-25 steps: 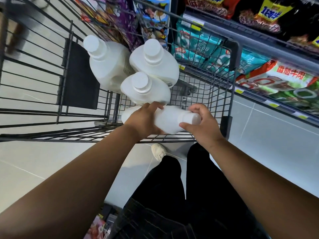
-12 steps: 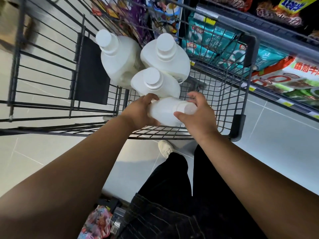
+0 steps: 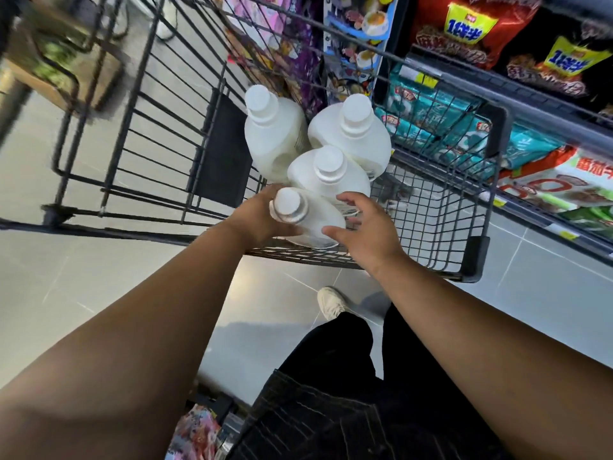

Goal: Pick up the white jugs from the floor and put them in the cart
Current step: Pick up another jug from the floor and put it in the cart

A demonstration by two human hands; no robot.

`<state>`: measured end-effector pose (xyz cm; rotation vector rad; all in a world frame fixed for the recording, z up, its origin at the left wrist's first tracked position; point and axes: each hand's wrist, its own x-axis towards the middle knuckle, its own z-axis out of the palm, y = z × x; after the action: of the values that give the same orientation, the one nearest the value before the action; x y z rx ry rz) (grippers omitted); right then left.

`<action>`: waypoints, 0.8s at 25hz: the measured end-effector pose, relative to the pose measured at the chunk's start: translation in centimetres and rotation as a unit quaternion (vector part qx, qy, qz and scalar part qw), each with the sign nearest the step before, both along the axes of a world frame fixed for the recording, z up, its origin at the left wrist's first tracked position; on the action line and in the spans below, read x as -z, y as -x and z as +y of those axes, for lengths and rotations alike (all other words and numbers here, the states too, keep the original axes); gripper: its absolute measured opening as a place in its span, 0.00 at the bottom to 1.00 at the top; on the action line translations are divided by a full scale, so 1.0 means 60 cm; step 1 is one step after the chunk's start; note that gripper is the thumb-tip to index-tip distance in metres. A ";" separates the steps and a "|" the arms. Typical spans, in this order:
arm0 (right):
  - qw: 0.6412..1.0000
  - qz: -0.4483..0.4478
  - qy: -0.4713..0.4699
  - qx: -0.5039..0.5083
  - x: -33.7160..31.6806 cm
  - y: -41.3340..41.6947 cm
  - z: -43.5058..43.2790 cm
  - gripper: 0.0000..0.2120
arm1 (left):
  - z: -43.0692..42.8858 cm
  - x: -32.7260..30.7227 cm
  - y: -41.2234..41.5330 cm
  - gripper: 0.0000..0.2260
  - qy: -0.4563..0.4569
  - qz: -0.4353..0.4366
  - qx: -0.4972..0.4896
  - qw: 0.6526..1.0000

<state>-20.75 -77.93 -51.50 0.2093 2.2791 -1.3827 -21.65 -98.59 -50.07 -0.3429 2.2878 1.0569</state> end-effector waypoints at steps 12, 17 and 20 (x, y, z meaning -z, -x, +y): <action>0.998 0.046 0.014 0.027 -0.114 -0.025 0.082 0.29 | 0.025 -0.097 -0.052 0.42 0.025 0.085 0.004 0.996; 0.995 0.087 0.011 0.054 -0.198 -0.045 0.197 0.30 | 0.131 -0.183 -0.051 0.39 -0.014 0.150 0.023 0.988; 0.990 0.126 0.000 0.067 -0.244 -0.075 0.293 0.32 | 0.233 -0.225 -0.047 0.39 -0.032 0.189 0.074 0.979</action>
<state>-16.27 -60.33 -36.86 0.1998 2.5093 -1.5549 -18.82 -84.61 -36.54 0.0634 2.5552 1.1954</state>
